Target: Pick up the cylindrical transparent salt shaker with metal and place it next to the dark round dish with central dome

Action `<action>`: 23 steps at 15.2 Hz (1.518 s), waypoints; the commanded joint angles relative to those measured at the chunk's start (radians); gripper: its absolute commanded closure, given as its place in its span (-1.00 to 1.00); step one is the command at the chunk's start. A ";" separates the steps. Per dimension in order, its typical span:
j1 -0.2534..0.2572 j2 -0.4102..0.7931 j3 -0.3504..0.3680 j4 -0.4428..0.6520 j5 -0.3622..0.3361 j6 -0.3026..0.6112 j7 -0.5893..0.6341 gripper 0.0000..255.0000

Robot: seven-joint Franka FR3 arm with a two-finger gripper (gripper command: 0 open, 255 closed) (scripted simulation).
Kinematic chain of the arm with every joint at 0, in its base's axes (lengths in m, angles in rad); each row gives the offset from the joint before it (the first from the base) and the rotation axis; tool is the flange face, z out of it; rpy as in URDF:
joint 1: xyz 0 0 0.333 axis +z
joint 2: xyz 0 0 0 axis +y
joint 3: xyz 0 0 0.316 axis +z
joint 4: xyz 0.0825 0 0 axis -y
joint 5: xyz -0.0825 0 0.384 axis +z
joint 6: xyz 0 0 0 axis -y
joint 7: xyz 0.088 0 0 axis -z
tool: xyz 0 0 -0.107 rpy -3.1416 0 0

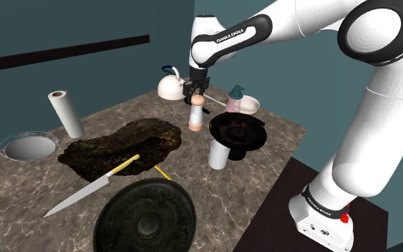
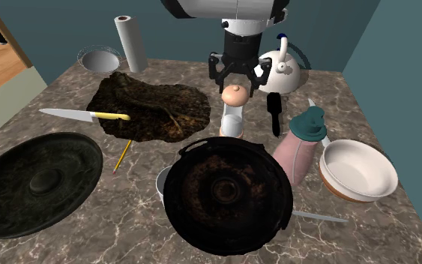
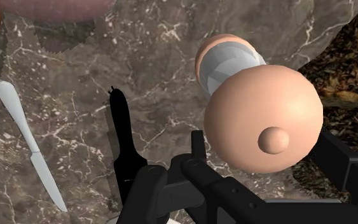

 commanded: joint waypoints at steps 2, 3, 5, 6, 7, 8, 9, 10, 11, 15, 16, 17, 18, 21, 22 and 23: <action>0.000 0.000 0.000 -0.001 0.000 0.000 0.000 1.00; 0.000 0.000 0.000 -0.001 0.000 0.000 0.000 1.00; 0.000 0.000 0.000 -0.002 0.000 0.000 0.000 1.00; 0.000 0.000 0.000 -0.002 0.000 0.000 0.000 1.00; 0.000 0.000 0.000 -0.002 0.000 0.000 0.000 1.00; 0.000 0.000 0.000 0.000 0.000 0.000 0.000 1.00; 0.000 -0.005 0.000 0.006 0.001 -0.012 0.000 1.00; 0.000 -0.010 0.000 0.013 0.001 -0.024 -0.001 1.00; 0.000 -0.015 0.000 0.021 0.002 -0.037 -0.001 1.00; -0.001 -0.032 0.001 0.053 0.004 -0.086 -0.002 1.00; -0.001 -0.036 0.001 0.061 0.004 -0.098 -0.002 1.00; -0.001 -0.040 0.001 0.070 0.005 -0.111 -0.003 1.00; -0.001 -0.043 0.001 0.079 0.005 -0.123 -0.003 1.00; -0.001 -0.053 0.001 0.107 0.006 -0.161 -0.004 1.00; -0.001 -0.056 0.001 0.117 0.007 -0.174 -0.004 1.00; -0.001 -0.058 0.002 0.128 0.007 -0.187 -0.004 1.00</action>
